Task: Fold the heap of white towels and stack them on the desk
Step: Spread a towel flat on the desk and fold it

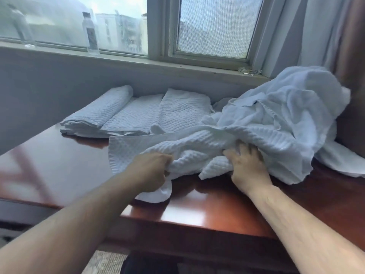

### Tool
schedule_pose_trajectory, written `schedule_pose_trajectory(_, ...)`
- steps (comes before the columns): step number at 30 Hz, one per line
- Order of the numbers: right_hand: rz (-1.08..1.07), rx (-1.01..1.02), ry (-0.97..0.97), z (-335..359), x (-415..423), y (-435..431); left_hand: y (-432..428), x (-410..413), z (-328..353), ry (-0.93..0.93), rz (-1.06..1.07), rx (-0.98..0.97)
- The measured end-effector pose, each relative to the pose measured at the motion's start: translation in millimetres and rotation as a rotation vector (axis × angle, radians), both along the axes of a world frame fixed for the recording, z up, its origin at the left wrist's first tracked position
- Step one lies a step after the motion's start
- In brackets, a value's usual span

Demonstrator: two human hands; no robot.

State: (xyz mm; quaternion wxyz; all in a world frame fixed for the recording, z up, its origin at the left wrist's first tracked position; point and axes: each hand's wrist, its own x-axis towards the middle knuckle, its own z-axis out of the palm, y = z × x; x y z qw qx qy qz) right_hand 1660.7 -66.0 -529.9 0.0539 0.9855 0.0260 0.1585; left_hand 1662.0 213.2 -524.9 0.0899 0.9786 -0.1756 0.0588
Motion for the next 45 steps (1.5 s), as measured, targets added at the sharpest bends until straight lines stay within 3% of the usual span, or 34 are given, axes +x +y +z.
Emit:
schedule_pose_trajectory(4,0.317,0.158,0.188,30.3,0.9,-10.2,-0.8,-13.0,20.3,-0.025,0.023,0.22)
schedule_pose_trajectory(8,0.483,0.452,0.369,58.9,-4.7,-3.3,4.7,-21.9,46.9,-0.123,0.252,0.414)
schedule_pose_trajectory(10,0.532,0.617,0.409,66.2,-9.2,2.0,6.5,-24.1,51.4,-0.234,0.262,0.299)
schedule_pose_trajectory(12,0.53,0.786,0.394,66.0,-12.3,2.0,3.5,-26.2,47.6,-0.325,0.103,-0.005)
schedule_pose_trajectory(14,0.479,0.935,0.352,60.7,-13.5,-2.7,-2.9,-27.8,38.5,-0.207,-0.017,-0.317)
schedule_pose_trajectory(15,0.444,0.989,0.315,59.0,-14.8,-4.7,-5.2,-25.8,32.1,-0.095,-0.039,-0.356)
schedule_pose_trajectory(18,0.356,1.051,0.129,56.6,-15.9,-12.1,-3.8,-16.9,10.2,0.155,-0.056,-0.172)
schedule_pose_trajectory(21,0.24,1.21,-0.079,62.4,-16.4,-20.3,0.2,-7.1,-0.8,0.125,-0.053,-0.121)
schedule_pose_trajectory(23,0.093,1.359,-0.07,66.8,-15.4,-20.6,-1.6,-5.8,-3.0,0.1,-0.074,-0.147)
schedule_pose_trajectory(25,-0.049,1.213,0.132,68.7,-13.2,-19.0,-7.6,-7.9,-5.1,0.053,-0.132,-0.255)
schedule_pose_trajectory(28,-0.087,0.775,0.506,70.0,-16.1,-12.2,-18.2,-13.1,-6.4,0.102,-0.159,-0.32)
schedule_pose_trajectory(31,-0.071,0.563,0.612,76.0,-20.5,0.6,-19.2,-12.7,-4.0,0.184,-0.148,-0.214)
schedule_pose_trajectory(35,0.179,0.296,0.871,73.3,-23.8,8.5,-15.4,-15.9,4.3,0.327,-0.201,-0.041)
schedule_pose_trajectory(38,0.209,0.255,0.842,64.8,-30.0,-5.0,-20.1,-18.3,1.0,0.329,-0.154,0.058)
schedule_pose_trajectory(42,0.345,0.414,0.614,52.1,-38.3,-12.9,-24.1,-11.8,-6.2,0.21,0.056,-0.1)
schedule_pose_trajectory(45,0.396,0.491,0.497,48.4,-41.4,-13.3,-23.2,-3.2,-7.7,0.169,0.163,-0.066)
